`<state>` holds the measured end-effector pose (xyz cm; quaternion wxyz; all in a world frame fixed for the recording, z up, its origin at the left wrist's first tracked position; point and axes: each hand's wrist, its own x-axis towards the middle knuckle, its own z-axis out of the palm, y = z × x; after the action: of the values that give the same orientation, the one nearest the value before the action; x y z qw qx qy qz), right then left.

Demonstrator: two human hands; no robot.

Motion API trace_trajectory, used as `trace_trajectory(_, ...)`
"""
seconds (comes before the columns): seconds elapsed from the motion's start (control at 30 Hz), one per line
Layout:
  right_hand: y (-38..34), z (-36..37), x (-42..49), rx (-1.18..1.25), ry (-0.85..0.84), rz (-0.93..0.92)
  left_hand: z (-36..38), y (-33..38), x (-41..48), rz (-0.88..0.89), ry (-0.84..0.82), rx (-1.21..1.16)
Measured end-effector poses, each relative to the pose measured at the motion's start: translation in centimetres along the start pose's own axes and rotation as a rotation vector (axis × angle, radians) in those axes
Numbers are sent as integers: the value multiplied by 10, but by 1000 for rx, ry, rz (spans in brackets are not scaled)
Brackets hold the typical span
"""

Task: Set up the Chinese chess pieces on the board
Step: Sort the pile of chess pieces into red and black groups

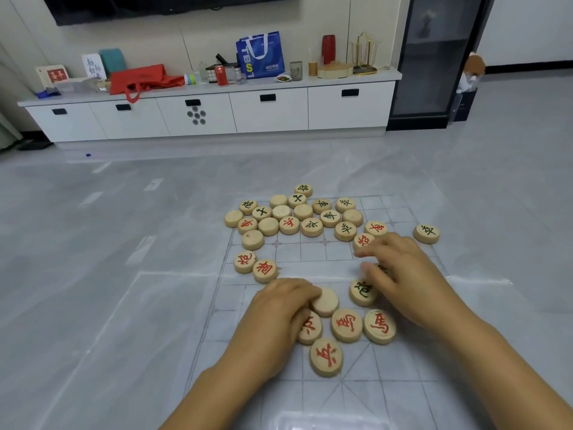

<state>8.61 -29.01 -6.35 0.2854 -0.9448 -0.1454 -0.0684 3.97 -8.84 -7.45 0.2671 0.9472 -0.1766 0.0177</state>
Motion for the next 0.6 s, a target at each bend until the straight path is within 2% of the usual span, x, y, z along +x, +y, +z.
trace_trajectory(0.1,-22,11,-5,-112,-121,-133,-5,-2,-3,-62,62,-28)
trace_trajectory(0.2,-31,26,-11,-214,-220,-181,-5,-11,-4,-104,53,-23)
trace_trajectory(0.3,-34,30,-12,-148,-182,-159,-4,-15,-1,-124,35,-11)
trace_trajectory(0.47,-33,26,-15,73,-162,-75,-5,-11,0,-132,42,-121)
trace_trajectory(0.6,-29,28,-14,90,-53,-119,-7,-7,-3,-170,203,-34)
